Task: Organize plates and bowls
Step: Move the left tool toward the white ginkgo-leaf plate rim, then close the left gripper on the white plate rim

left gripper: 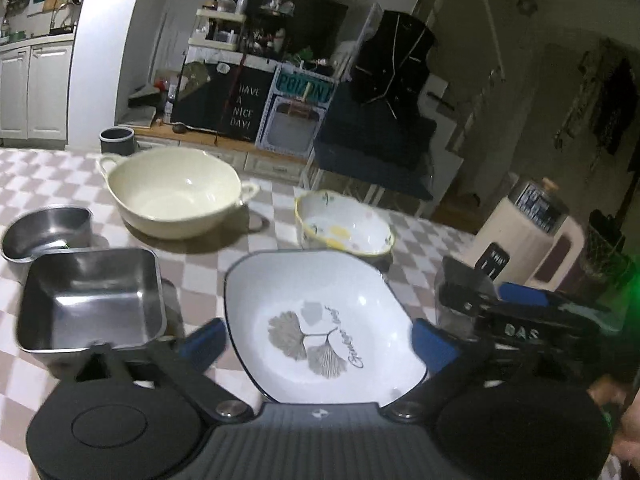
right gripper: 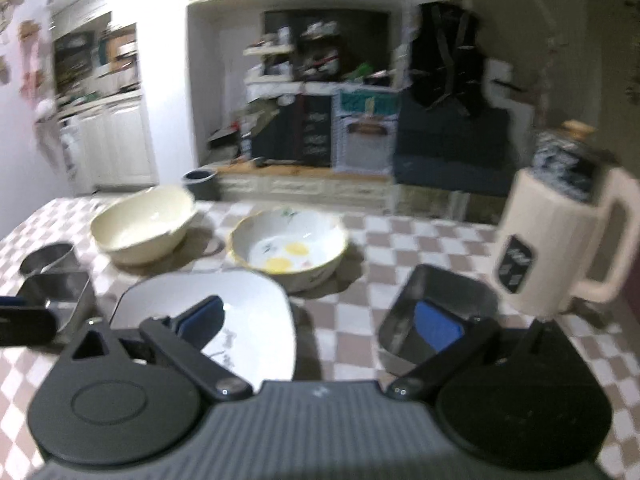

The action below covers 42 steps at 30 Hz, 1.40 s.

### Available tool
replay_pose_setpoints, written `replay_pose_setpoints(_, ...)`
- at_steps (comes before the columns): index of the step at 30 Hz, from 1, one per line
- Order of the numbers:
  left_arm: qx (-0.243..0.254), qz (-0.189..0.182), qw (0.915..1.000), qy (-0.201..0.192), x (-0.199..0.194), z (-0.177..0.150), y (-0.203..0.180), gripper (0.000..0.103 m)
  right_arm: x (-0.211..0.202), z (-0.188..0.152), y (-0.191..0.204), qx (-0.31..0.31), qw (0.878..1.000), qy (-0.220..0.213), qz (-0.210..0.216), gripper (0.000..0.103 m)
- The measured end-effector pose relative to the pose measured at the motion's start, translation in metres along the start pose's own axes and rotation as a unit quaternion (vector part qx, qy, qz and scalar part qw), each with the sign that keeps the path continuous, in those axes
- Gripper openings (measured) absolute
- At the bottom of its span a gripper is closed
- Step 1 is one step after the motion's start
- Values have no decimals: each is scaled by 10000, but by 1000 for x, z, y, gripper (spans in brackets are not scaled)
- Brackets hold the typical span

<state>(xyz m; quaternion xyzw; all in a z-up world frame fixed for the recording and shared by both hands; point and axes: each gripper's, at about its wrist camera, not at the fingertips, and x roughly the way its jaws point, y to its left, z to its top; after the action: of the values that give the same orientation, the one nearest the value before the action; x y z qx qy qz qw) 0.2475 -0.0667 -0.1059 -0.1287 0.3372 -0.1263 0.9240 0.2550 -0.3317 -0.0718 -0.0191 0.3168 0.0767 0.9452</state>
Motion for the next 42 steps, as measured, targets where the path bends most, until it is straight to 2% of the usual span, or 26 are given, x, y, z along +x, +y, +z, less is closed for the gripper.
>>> replay_pose_setpoints(4,-269,228,9993,76,20,-11,9,62,30,-3,-4,242,9981,340,463,68)
replay_pose_setpoints(7,-593,475,9971,-1,27,-19,20,56,50,-5,-12,696,9944,472,641,51)
replay_pose_setpoints(11,-898,563,9943,-94,33,-22,36,49,65,-10,-15,821,9925,551,714,41)
replay_pose_setpoints(14,-1062,497,9931,39,41,-21,45,38,75,-11,-16,922,9897,683,861,40)
replay_pose_setpoints(16,-1114,509,9924,97,46,-20,47,26,82,-12,-14,915,9886,771,915,40)
replay_pose_setpoints(21,-1285,540,9901,172,58,-16,56,20,87,-13,-9,838,9864,909,1080,40)
replay_pose_setpoints(23,-1344,572,9890,215,62,-15,59,20,90,-15,-7,739,9863,961,1116,28)
replay_pose_setpoints(24,-1378,600,9883,254,64,-14,61,20,87,-16,-7,688,9879,962,1005,19)
replay_pose_setpoints(25,-1402,615,9878,290,65,-13,62,20,86,-15,-6,600,9885,1015,947,16)
replay_pose_setpoints(27,-1401,599,9877,348,68,-11,63,20,83,-14,-5,441,9881,1120,953,16)
replay_pose_setpoints(28,-1358,597,9883,363,69,-10,63,15,81,-14,-5,391,9876,1168,978,16)
replay_pose_setpoints(32,-1233,632,9894,439,74,-3,66,8,75,-18,-9,369,9834,1334,1173,15)
replay_pose_setpoints(37,-1170,550,9897,620,84,3,69,10,83,-20,-14,649,9806,1325,1287,16)
replay_pose_setpoints(40,-1250,502,9870,881,93,8,70,16,92,-22,-13,871,9805,1290,1198,26)
replay_pose_setpoints(42,-1245,463,9854,1066,101,13,70,18,95,-22,-7,806,9815,1246,1210,24)
